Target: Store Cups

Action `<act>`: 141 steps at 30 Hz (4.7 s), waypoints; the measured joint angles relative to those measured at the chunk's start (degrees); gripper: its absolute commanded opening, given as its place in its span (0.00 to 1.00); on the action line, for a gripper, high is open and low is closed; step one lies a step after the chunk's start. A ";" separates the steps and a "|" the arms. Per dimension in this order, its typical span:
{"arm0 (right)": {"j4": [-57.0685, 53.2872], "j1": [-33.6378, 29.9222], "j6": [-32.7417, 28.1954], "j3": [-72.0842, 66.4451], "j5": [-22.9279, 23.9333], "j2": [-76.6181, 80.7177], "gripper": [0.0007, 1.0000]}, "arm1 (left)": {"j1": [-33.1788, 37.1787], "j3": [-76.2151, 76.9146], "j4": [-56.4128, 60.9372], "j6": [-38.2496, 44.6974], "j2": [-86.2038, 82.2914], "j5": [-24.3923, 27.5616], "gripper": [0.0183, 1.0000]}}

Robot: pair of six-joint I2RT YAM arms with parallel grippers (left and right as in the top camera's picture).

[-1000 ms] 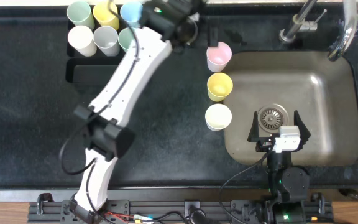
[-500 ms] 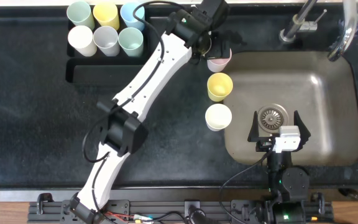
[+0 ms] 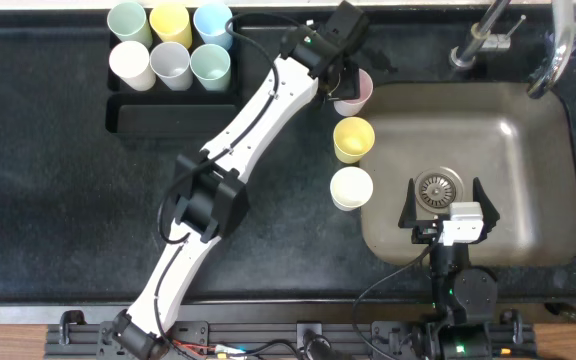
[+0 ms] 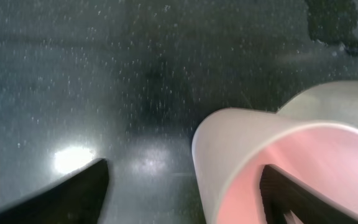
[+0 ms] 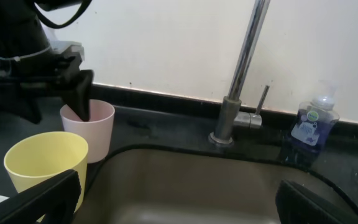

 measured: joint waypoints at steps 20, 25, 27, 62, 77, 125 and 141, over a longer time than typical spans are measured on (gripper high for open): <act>0.02 0.00 0.00 0.00 0.00 -0.02 1.00 | 0.22 0.35 -2.19 0.17 -8.70 -11.61 0.02; 0.02 0.00 -0.02 0.00 0.00 0.00 1.00 | 5.25 -2.73 -4.98 0.28 -25.24 -17.11 0.02; 0.00 0.00 0.00 0.00 0.02 0.00 1.00 | 8.68 -5.53 -5.27 0.26 -32.48 -18.80 0.02; 0.02 0.00 0.00 0.00 0.00 0.00 1.00 | 50.27 -51.95 5.88 39.71 -45.24 2.69 0.04; 0.02 0.00 0.00 0.00 0.02 0.00 1.00 | 50.27 -52.00 13.29 41.90 -37.48 5.55 0.05; 0.00 0.00 0.00 0.00 0.00 0.00 1.00 | 32.50 -43.34 13.55 30.23 -55.25 4.85 0.95; 0.02 0.00 0.00 0.00 0.02 0.00 0.99 | -2.62 -39.65 13.03 10.45 -34.69 4.72 0.94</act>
